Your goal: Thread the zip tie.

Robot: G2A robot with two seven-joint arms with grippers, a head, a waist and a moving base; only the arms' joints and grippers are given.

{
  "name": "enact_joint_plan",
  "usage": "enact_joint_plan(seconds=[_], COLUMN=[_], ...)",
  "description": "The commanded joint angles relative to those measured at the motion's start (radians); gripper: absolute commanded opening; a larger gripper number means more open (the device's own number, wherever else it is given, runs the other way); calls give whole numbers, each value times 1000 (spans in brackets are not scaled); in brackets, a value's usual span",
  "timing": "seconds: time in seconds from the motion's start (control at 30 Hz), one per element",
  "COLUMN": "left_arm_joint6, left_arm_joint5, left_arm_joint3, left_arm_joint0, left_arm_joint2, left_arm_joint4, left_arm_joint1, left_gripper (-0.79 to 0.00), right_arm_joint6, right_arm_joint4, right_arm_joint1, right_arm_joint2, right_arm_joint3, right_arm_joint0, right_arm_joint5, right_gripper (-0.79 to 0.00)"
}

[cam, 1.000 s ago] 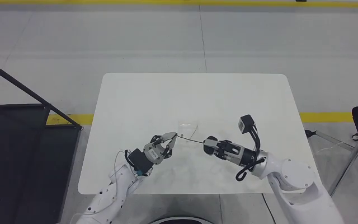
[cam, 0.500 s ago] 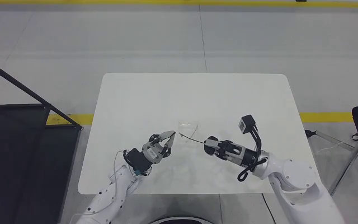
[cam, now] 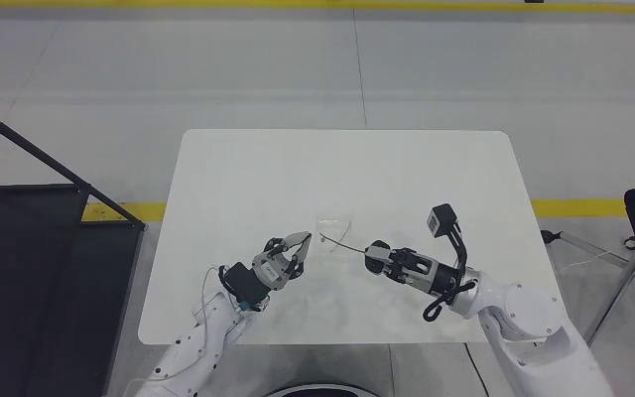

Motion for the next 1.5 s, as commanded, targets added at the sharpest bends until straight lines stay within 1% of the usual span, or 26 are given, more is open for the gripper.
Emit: enact_joint_plan(seconds=[0.0,0.4,0.67,0.87,1.03,1.47], left_arm_joint6=[0,0,0,0,0,0], left_arm_joint5=[0,0,0,0,0,0], left_arm_joint3=[0,0,0,0,0,0], left_arm_joint0=[0,0,0,0,0,0], left_arm_joint2=[0,0,0,0,0,0], left_arm_joint4=[0,0,0,0,0,0], left_arm_joint1=[0,0,0,0,0,0], left_gripper=[-785,-785,-785,-785,-785,-785], right_arm_joint6=[0,-6,-6,-11,-9,-19], right_arm_joint4=[0,3,-38,-37,-19,-35], right_arm_joint1=[0,-1,2,1,0,-3], right_arm_joint2=[0,-3,-11,-15,-20,-49], right_arm_joint3=[0,-2,-24,-33,-24,-12], right_arm_joint0=[0,-4,-23,-28,-10,16], right_arm_joint5=[0,-5,-8,-6,5,30], right_gripper=[-785,-785,-785,-785,-785,-785])
